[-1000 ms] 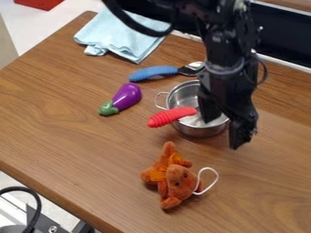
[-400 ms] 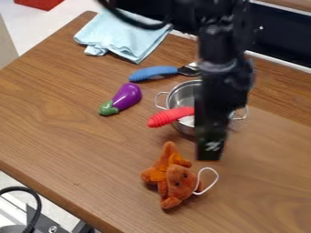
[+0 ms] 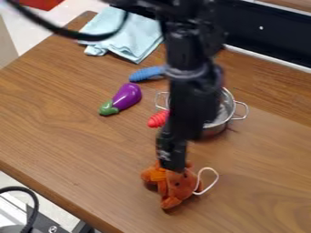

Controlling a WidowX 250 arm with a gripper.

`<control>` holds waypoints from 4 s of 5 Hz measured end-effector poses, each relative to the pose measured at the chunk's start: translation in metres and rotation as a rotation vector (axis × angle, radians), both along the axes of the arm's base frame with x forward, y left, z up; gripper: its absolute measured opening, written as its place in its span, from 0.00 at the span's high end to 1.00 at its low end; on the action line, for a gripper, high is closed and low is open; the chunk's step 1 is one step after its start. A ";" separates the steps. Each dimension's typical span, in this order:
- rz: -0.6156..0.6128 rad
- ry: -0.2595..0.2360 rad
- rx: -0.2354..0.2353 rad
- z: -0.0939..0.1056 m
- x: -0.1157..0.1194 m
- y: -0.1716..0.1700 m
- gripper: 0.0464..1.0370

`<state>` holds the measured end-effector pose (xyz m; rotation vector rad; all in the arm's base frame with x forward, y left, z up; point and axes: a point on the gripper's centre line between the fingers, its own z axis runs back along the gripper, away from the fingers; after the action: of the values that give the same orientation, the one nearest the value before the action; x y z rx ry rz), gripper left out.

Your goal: Move orange doll to the left

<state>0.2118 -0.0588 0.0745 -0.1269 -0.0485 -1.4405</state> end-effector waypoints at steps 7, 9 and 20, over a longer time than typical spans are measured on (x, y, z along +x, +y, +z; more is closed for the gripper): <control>-0.061 -0.298 0.053 -0.067 -0.005 -0.014 0.31; -0.031 -0.242 0.007 -0.061 -0.009 -0.009 0.67; 0.402 -0.053 -0.084 -0.035 -0.026 0.116 0.69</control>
<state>0.1861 0.0568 0.0400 -0.1392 -0.1685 -1.0399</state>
